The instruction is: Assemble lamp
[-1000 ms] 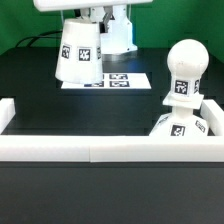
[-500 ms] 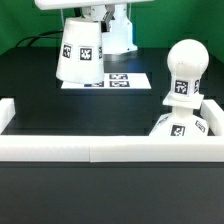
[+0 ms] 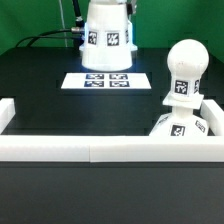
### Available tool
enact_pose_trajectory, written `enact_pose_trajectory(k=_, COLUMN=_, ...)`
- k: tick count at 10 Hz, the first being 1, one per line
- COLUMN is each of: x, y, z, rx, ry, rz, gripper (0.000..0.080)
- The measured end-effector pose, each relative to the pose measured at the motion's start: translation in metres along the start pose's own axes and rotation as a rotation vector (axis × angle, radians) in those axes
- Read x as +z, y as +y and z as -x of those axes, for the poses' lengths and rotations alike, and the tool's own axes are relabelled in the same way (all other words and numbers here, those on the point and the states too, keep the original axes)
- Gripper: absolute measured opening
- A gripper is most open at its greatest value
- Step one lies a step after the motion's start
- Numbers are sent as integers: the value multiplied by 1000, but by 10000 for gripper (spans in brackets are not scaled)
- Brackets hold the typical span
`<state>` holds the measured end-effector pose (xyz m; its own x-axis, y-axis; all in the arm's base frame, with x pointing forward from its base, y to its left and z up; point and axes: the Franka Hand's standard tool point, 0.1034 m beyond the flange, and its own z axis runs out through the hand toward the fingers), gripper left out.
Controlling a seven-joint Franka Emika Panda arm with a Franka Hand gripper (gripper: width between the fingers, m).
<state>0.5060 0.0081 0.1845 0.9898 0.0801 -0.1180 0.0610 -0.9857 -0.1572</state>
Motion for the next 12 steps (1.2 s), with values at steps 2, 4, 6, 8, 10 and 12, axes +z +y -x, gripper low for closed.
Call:
enact_pose_trajectory(k=2, x=-16, y=-16, z=-16, rx=12, ry=2, rz=-5, gripper=45)
enact_pose_trajectory(k=4, x=-14, y=-15, z=-15, rx=15, ry=-3, rz=-5, gripper=45)
enact_pose_trajectory(k=6, x=-13, y=-15, z=-15, rx=15, ry=-4, rz=-5, gripper=45)
enact_pose_trajectory(k=8, x=-22, y=-29, z=-18, rx=36, ry=-25, rz=-12, gripper=45)
enact_pose_trajectory(k=10, x=-37, y=-45, z=-35, rx=47, ry=-26, rz=-17, gripper=45)
enact_pose_trajectory(k=12, x=-47, y=-61, z=-55, rx=74, ry=-24, rz=-18, gripper=45)
